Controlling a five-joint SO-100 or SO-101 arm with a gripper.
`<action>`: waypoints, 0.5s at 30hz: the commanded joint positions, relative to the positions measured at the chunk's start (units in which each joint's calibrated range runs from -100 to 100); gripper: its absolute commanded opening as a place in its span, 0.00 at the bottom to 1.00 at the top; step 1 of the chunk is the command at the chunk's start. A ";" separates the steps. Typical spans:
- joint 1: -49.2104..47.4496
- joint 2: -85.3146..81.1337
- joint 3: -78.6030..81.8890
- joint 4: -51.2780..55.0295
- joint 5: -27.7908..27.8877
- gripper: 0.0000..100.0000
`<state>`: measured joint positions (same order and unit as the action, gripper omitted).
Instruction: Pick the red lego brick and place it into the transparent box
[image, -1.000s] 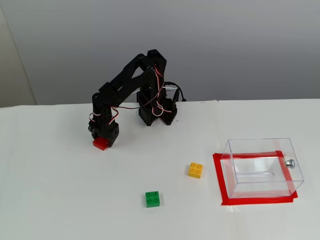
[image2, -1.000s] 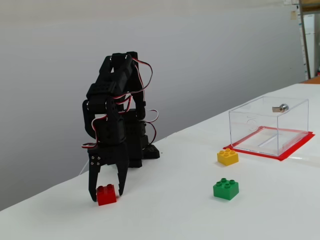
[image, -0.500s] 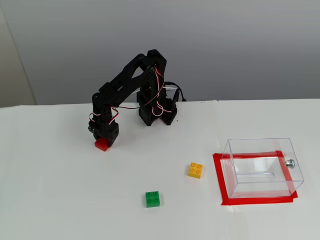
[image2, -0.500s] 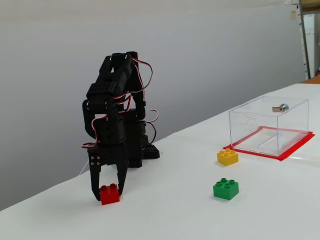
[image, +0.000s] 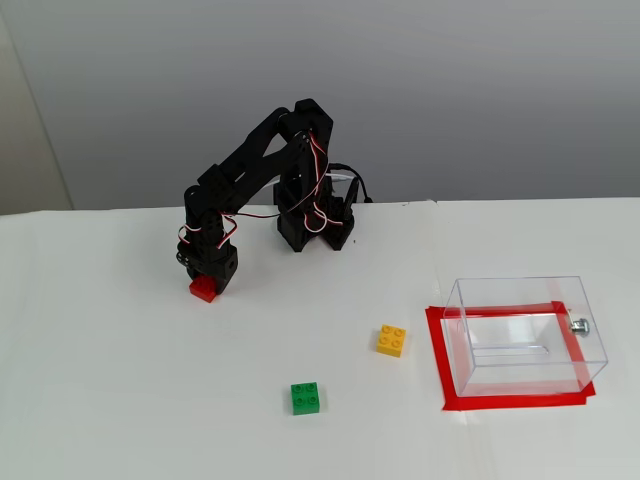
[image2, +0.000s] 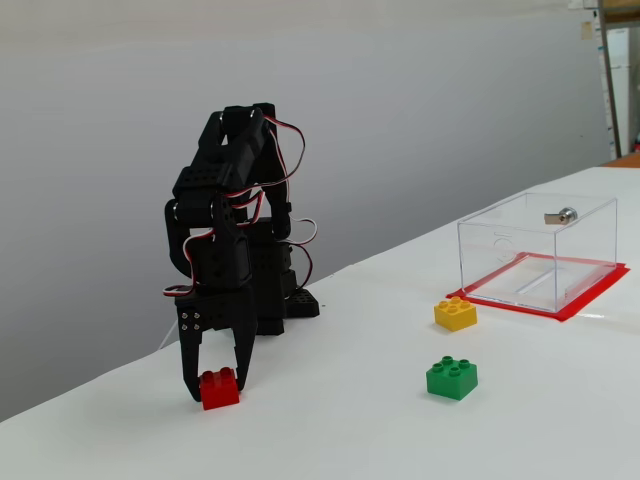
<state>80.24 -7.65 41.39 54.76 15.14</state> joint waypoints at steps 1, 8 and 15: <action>0.84 -0.20 0.11 -0.27 -0.16 0.17; 0.84 -1.13 0.02 0.51 -0.63 0.17; -0.64 -2.57 -3.24 3.21 -4.44 0.17</action>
<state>80.13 -7.74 40.95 56.04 11.68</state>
